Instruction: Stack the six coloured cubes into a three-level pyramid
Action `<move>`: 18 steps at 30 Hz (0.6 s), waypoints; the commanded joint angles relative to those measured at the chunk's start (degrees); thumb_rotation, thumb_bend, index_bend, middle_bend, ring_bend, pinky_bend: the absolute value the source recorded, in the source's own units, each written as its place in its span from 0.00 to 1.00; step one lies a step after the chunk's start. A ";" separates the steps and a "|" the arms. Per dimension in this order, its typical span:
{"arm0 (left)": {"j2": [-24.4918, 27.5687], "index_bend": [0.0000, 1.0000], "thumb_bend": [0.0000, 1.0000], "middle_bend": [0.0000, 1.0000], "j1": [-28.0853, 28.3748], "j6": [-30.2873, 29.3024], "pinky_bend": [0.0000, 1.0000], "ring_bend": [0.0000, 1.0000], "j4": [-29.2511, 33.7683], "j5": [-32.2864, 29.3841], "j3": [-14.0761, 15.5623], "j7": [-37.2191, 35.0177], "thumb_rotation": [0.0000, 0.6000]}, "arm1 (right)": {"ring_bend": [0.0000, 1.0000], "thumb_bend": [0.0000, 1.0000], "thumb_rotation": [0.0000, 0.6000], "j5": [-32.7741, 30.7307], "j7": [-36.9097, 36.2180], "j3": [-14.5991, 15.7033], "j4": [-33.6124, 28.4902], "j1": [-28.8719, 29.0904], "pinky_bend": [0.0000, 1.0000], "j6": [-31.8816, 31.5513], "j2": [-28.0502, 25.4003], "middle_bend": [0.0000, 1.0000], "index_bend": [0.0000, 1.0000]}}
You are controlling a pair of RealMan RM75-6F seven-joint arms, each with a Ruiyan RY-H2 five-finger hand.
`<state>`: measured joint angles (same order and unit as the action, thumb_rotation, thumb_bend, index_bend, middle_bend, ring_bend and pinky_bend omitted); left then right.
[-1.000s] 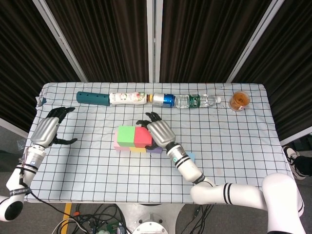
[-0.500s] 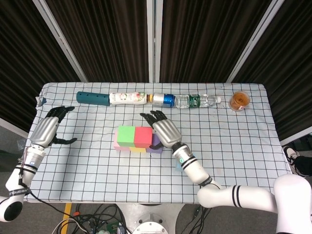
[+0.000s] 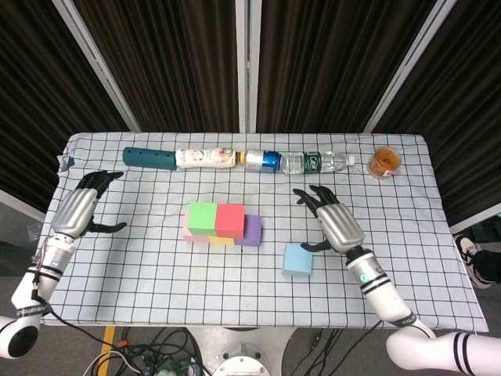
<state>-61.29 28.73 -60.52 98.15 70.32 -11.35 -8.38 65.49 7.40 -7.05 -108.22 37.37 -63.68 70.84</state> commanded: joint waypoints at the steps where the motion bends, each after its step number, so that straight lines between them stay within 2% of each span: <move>1: -0.15 0.13 0.11 0.13 0.34 0.35 0.06 0.06 0.38 -0.36 -0.03 0.76 1.00 | 0.00 0.01 1.00 3.05 -3.62 3.29 -0.10 -3.59 0.00 -0.81 -0.91 0.25 0.09; 7: -0.42 0.13 0.11 0.13 0.83 0.92 0.06 0.06 0.59 -1.30 -0.16 1.76 1.00 | 0.00 0.00 1.00 5.22 -6.36 5.34 2.59 -6.84 0.00 -1.84 2.65 0.25 0.09; 18: -0.23 0.13 0.11 0.13 0.73 1.06 0.06 0.06 0.46 -0.84 0.15 1.22 1.00 | 0.00 0.00 1.00 6.03 -6.65 4.58 11.60 -8.50 0.00 -1.82 12.62 0.25 0.09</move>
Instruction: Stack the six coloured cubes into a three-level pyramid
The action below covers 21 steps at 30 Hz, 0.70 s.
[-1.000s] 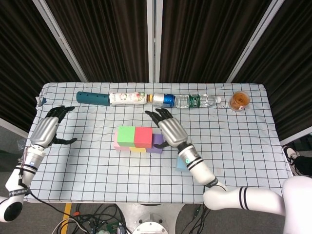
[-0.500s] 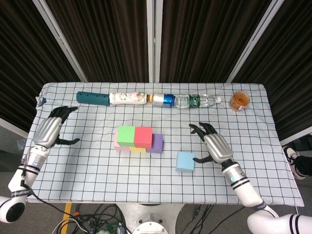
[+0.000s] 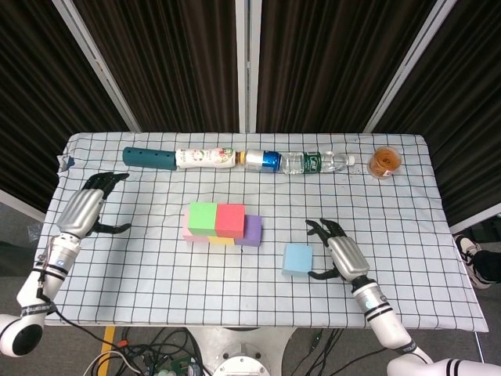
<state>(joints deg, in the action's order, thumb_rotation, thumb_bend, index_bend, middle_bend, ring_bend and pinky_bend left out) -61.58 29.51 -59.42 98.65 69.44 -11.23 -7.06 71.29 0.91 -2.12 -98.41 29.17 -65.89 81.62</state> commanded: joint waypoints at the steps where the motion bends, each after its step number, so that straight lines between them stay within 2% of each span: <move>1: 0.09 0.13 0.11 0.13 -0.08 -0.06 0.06 0.06 -0.09 0.05 0.03 -0.16 1.00 | 0.00 0.00 1.00 0.26 -0.30 -0.37 2.25 -0.30 0.00 0.71 2.36 0.25 0.09; 14: 0.51 0.13 0.11 0.13 -0.54 -0.48 0.06 0.06 -0.39 0.27 -0.01 -1.34 1.00 | 0.00 0.01 1.00 2.69 -1.56 -0.85 6.43 -1.31 0.00 1.28 6.45 0.25 0.12; 21: 0.45 0.13 0.11 0.13 -0.48 -0.41 0.06 0.06 -0.53 0.36 -0.09 -1.65 1.00 | 0.06 0.20 1.00 3.59 -2.46 -1.57 6.67 -1.50 0.00 1.68 6.56 0.37 0.25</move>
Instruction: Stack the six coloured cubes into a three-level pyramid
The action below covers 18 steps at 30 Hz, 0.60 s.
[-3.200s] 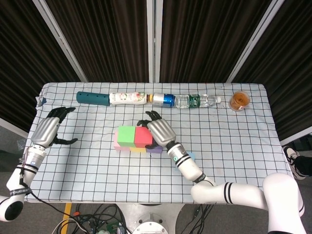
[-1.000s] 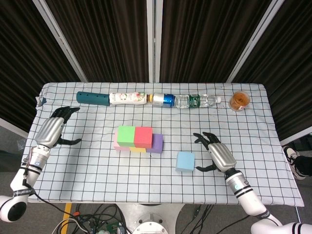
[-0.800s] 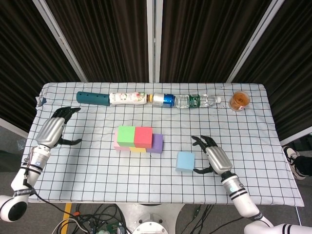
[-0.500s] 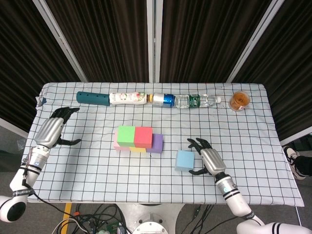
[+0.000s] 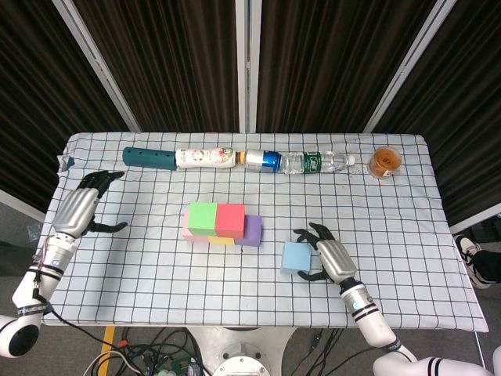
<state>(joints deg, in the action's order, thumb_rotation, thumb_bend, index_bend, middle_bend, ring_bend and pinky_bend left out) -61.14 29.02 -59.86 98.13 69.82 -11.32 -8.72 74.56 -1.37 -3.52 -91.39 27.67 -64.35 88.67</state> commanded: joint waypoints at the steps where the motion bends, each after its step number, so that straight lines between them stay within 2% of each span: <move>1: 0.04 0.13 0.11 0.13 0.00 0.04 0.06 0.06 0.01 -0.06 -0.01 -0.01 1.00 | 0.07 0.21 1.00 0.83 -0.31 -0.43 -1.14 0.04 0.00 0.05 -1.46 0.38 0.26; 3: 0.13 0.13 0.11 0.13 -0.05 -0.02 0.06 0.06 0.05 -0.13 -0.02 0.02 1.00 | 0.07 0.21 1.00 1.98 -0.65 -0.82 -3.29 0.11 0.00 -0.25 -3.87 0.38 0.28; 6: 0.18 0.13 0.11 0.13 -0.15 -0.23 0.06 0.06 0.12 -0.24 -0.06 0.16 1.00 | 0.07 0.21 1.00 3.54 -0.89 -1.60 -9.20 0.41 0.01 -0.06 -10.21 0.38 0.30; 10: -0.21 0.13 0.11 0.13 -0.18 -0.39 0.06 0.06 0.13 -0.51 -0.03 0.52 1.00 | 0.07 0.21 1.00 3.77 -1.22 -4.46 -16.17 1.97 0.01 1.23 -17.70 0.38 0.30; 14: -1.53 0.13 0.11 0.13 -0.06 -1.48 0.06 0.06 -0.64 -1.02 -0.11 2.82 1.00 | 0.07 0.21 1.00 0.45 -3.82 -9.09 -19.56 5.45 0.01 5.13 -20.94 0.38 0.30; 18: -3.37 0.13 0.10 0.13 0.18 -2.69 0.06 0.06 -1.93 -2.77 0.06 7.82 1.00 | 0.07 0.21 1.00 -3.48 -3.82 -13.22 -19.19 10.27 0.01 9.66 -21.06 0.38 0.30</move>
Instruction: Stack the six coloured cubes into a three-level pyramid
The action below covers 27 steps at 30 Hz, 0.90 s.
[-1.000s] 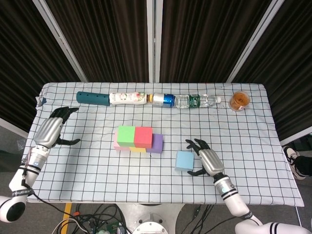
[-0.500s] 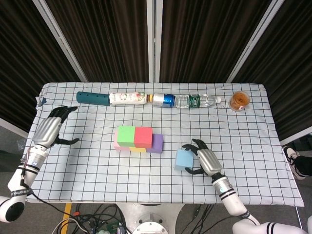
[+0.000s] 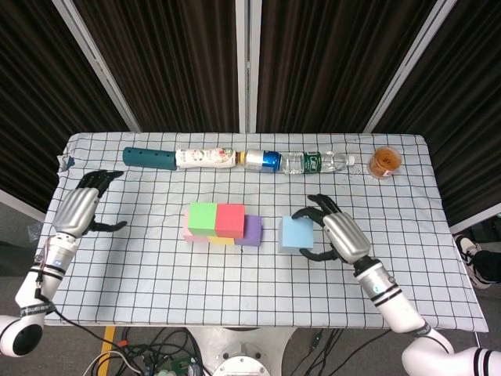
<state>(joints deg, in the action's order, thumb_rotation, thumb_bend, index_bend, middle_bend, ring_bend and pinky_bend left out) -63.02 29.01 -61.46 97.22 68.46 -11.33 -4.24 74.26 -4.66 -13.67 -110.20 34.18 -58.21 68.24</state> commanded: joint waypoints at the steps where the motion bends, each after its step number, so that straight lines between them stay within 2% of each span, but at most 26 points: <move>1: -1.87 0.13 0.10 0.13 0.09 -1.56 0.06 0.06 -1.26 -1.97 0.04 4.30 1.00 | 0.07 0.21 1.00 -4.70 -0.18 -4.12 0.19 5.37 0.01 4.91 -0.12 0.38 0.30; 5: -2.78 0.13 0.10 0.13 -0.19 -2.63 0.06 0.06 -2.05 -3.01 -0.05 6.07 1.00 | 0.07 0.21 1.00 -9.03 1.25 -6.80 2.88 10.58 0.01 8.87 2.21 0.38 0.30; 10: -3.60 0.13 0.10 0.13 -1.16 -3.80 0.06 0.06 -2.55 -3.76 0.39 7.10 1.00 | 0.07 0.21 1.00 -13.24 3.32 -8.51 8.18 16.35 0.01 11.52 7.12 0.38 0.30; 18: -3.63 0.13 0.10 0.13 -2.15 -3.84 0.06 0.06 -2.72 -2.80 0.96 5.57 1.00 | 0.07 0.21 1.00 -18.27 6.79 -8.98 15.02 23.43 0.01 13.70 14.27 0.38 0.30; 27: -2.95 0.13 0.10 0.13 -2.76 -3.00 0.06 0.06 -2.98 -1.81 1.08 2.90 1.00 | 0.07 0.21 1.00 -21.81 11.61 -8.87 15.74 26.51 0.00 10.64 17.19 0.38 0.30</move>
<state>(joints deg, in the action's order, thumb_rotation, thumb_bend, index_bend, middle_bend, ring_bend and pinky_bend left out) -66.04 26.30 -64.55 94.29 66.56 -10.25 -1.23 53.15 5.99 -22.63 -94.31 60.18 -46.76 84.95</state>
